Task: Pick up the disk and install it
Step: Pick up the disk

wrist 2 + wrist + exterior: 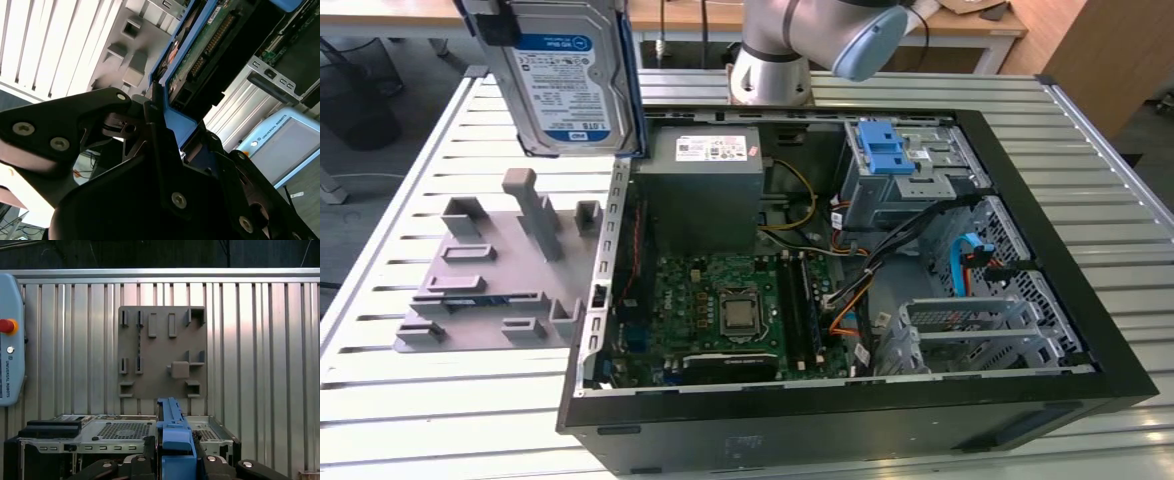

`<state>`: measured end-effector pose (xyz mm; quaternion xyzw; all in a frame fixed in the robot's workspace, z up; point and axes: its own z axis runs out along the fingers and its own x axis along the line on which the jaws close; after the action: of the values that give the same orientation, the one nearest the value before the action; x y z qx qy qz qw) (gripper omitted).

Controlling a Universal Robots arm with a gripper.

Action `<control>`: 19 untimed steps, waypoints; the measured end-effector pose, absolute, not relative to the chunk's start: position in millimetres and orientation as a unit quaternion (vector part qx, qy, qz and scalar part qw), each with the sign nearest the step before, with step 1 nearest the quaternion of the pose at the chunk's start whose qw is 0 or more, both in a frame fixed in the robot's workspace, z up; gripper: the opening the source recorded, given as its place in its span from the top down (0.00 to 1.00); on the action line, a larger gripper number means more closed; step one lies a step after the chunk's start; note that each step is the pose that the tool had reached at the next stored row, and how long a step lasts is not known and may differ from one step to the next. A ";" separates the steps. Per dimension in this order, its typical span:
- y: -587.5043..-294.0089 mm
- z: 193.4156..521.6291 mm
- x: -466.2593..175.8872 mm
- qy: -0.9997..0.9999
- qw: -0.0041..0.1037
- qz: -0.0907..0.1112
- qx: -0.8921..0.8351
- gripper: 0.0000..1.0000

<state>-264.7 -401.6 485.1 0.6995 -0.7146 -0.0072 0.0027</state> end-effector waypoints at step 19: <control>-418.3 485.1 -242.3 -0.715 0.004 -0.008 0.700 0.64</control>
<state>-242.3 -418.3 485.1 0.6995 -0.7145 -0.0081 0.0036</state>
